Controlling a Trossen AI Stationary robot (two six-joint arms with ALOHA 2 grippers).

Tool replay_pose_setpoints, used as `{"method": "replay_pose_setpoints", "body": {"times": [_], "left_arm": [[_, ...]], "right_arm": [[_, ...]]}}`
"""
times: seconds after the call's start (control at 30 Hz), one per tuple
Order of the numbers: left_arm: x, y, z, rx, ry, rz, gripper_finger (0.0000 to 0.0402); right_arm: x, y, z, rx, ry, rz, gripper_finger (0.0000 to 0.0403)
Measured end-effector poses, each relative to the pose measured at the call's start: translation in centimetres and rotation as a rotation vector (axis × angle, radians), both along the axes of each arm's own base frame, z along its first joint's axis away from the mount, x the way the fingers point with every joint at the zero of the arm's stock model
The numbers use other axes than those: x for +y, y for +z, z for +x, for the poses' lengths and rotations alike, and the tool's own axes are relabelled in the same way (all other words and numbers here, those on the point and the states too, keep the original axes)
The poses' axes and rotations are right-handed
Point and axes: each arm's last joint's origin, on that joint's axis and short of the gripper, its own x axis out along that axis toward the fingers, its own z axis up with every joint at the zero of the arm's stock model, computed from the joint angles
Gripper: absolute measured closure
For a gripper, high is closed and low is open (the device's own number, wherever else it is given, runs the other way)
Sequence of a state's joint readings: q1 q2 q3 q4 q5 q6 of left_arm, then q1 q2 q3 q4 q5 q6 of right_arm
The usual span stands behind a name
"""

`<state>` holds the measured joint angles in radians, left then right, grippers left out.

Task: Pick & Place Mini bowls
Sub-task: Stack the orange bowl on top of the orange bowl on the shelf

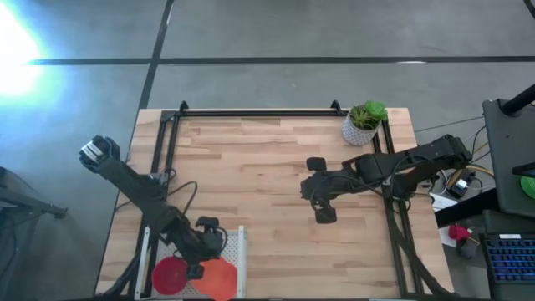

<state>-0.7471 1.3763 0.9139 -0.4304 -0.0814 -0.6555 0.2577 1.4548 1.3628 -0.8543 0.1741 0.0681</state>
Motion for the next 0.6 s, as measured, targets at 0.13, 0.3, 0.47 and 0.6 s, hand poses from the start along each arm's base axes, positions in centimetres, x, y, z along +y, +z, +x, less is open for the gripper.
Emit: {"method": "replay_pose_setpoints", "body": {"times": [0.13, 0.3, 0.47, 0.6], "left_arm": [[-0.6, -0.3, 0.5, -0.003, -0.028, 0.009, 0.0401], [-0.9, -1.1, 1.0, -0.003, -0.026, 0.029, 0.0401], [-1.4, -1.5, 1.5, -0.032, -0.047, 0.038, 0.0401], [-1.5, -1.4, 1.7, -0.068, -0.047, 0.047, 0.0401]], "right_arm": [[0.0, 0.0, 0.0, 0.0, 0.0, 0.0, 0.0342], [0.0, 0.0, 0.0, 0.0, 0.0, 0.0, 0.0342], [0.0, 0.0, 0.0, 0.0, 0.0, 0.0, 0.0342], [0.0, 0.0, 0.0, 0.0, -0.001, 0.0, 0.0342]]}}
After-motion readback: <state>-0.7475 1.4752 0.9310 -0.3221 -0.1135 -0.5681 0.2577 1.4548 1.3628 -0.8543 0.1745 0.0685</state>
